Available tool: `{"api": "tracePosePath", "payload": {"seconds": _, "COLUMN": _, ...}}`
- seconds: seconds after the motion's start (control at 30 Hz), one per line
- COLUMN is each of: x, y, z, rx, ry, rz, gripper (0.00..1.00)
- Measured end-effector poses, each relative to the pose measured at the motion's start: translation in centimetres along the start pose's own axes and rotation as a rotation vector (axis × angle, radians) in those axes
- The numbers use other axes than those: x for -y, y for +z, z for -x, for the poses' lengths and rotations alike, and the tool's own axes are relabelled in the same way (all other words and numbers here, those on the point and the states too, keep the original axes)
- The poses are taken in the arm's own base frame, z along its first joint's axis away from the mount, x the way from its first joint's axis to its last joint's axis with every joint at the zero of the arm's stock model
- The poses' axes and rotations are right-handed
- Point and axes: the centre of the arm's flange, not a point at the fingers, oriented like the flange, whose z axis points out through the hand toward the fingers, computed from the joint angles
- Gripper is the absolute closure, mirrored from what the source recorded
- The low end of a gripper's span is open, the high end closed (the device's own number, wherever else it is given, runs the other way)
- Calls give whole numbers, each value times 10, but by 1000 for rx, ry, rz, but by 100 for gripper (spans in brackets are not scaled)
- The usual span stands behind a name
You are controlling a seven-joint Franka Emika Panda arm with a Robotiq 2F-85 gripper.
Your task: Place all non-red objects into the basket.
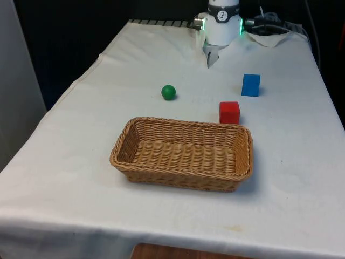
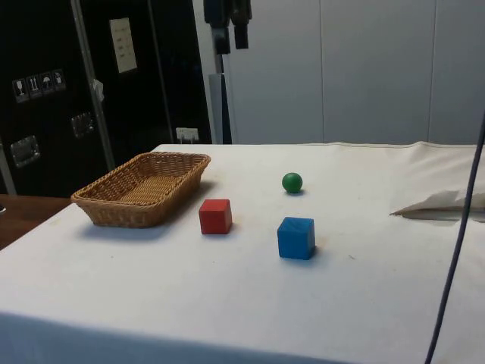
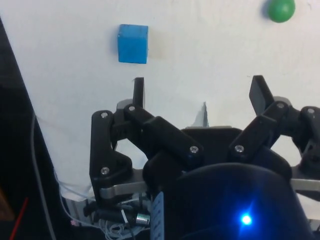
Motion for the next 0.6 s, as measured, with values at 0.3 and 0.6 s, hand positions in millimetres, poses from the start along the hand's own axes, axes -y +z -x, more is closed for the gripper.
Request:
{"api": "tracePosePath", "payload": {"seconds": 0.3, "x": 10, "y": 30, "z": 25, "rx": -9, "ry": 0, "rz": -12, "gripper": 0}}
{"api": "tracePosePath", "payload": {"seconds": 0.6, "x": 21, "y": 59, "z": 46, "rx": -8, "ry": 9, "rz": -16, "gripper": 0}}
